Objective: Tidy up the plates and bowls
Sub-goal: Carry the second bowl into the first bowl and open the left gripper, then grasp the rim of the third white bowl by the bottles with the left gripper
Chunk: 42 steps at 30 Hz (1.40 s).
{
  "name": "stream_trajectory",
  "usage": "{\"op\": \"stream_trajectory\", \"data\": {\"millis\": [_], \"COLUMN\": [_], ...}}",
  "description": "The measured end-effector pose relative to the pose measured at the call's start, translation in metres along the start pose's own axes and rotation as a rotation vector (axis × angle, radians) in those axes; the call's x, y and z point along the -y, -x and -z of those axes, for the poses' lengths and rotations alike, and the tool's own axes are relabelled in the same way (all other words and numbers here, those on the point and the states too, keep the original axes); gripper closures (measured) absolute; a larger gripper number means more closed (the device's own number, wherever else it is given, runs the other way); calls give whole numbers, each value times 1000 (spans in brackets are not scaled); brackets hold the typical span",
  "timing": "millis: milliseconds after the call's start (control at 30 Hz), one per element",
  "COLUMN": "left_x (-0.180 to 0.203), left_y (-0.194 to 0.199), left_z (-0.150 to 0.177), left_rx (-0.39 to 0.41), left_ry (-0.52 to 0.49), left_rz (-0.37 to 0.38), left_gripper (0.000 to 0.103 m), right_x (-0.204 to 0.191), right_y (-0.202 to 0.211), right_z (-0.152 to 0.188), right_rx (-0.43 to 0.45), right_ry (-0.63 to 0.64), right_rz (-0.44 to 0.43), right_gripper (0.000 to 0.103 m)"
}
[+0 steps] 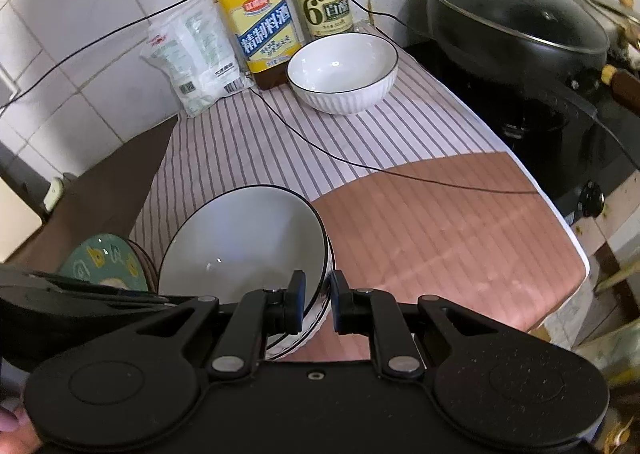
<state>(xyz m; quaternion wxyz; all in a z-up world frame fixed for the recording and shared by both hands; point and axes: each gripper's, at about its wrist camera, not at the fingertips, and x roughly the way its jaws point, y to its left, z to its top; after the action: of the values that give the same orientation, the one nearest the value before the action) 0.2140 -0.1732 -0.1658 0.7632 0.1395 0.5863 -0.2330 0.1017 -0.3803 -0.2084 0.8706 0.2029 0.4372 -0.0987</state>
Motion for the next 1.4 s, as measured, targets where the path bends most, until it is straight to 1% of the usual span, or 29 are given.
{"op": "stream_trajectory", "data": {"millis": [67,133,333,433,500,567,667,733,767,867,933,967,1033,1067,1133,1233,1400], "left_x": [0,0,-1,-3,-5,-7,-10,-12,-13,-14,-17,-19,-24,-26,-30,-33,-43], "left_y": [0,1,10,17,24,30,40,47,51,61,67,70,77,80,84,86,80], "left_z": [0,0,-3,-5,-8,-10,-16,-21,-24,-31,-36,-39,-46,-50,-57,-69,-95], "left_rx": [1,-4,-7,4,15,23,38,47,54,68,86,103,148,169,206,252,289], "left_ry": [0,1,9,17,19,19,24,25,24,20,15,23,46,56,61,53,59], "left_rz": [2,7,13,21,24,26,32,34,35,36,47,64,122,149,178,198,214], "left_gripper": [87,87,85,83,80,78,75,72,70,68,67,65,64,63,62,62,62], "right_x": [-1,-2,9,8,7,8,10,13,14,18,20,20,23,25,28,29,32], "right_y": [-1,0,13,22,28,33,40,44,45,47,45,44,43,42,38,28,5], "right_z": [1,1,0,-1,-3,-6,-12,-16,-18,-25,-31,-34,-39,-40,-46,-55,-73], "right_rx": [6,14,54,83,107,134,171,200,214,254,269,276,304,315,330,332,319], "right_ry": [26,51,67,135,178,209,237,255,266,291,293,293,282,272,250,232,157], "right_rz": [2,-7,-85,-97,-112,-128,-144,-157,-162,-172,-169,-169,-174,-180,-190,-168,-160], "right_gripper": [84,83,81,80,73,68,67,62,58,56,55,55,50,45,45,45,45]}}
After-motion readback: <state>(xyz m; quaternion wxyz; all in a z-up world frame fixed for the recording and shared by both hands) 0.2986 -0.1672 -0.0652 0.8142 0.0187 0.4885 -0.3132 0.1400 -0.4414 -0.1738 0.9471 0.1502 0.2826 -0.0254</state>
